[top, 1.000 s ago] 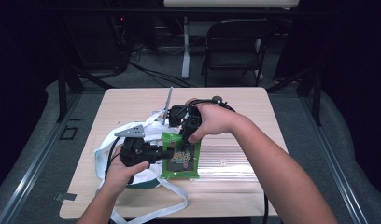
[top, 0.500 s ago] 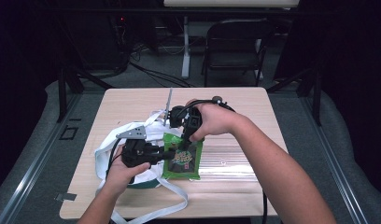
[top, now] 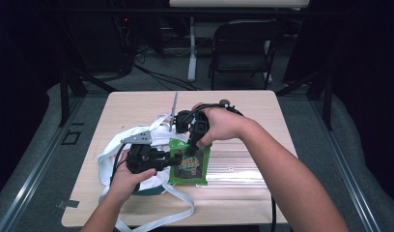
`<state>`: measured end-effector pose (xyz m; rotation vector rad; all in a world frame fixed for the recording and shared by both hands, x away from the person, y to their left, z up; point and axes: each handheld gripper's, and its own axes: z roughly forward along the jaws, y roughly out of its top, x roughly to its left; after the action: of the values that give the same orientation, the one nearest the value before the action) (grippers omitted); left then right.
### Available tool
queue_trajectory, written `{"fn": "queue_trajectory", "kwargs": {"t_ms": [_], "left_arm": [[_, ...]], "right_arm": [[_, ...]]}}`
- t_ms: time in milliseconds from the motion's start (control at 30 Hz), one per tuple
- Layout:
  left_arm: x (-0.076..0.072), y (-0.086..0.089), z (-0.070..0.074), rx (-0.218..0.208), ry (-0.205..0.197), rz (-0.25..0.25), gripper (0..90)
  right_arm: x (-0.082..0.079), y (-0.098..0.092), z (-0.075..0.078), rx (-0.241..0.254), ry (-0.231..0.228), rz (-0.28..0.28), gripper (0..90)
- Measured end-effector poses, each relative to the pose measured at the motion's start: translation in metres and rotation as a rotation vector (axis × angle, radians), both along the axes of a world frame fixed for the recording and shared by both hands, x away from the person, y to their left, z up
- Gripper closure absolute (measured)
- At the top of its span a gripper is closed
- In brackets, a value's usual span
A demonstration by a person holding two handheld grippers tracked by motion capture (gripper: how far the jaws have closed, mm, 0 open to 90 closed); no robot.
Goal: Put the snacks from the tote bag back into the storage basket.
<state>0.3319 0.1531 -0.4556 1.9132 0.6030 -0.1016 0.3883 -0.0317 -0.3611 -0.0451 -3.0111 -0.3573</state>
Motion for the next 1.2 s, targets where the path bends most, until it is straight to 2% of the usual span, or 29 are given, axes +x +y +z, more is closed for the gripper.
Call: {"fn": "queue_trajectory", "kwargs": {"t_ms": [633, 1200], "left_arm": [[0.001, 0.0, 0.0, -0.01, 0.005, 0.003, 69.9], [0.002, 0.001, -0.003, -0.011, 0.017, 0.018, 63.8]], "right_arm": [[-0.001, 0.001, 0.003, -0.008, -0.018, 0.011, 75.1], [-0.002, -0.001, 0.01, -0.015, -0.043, 0.007, 75.1]]}}
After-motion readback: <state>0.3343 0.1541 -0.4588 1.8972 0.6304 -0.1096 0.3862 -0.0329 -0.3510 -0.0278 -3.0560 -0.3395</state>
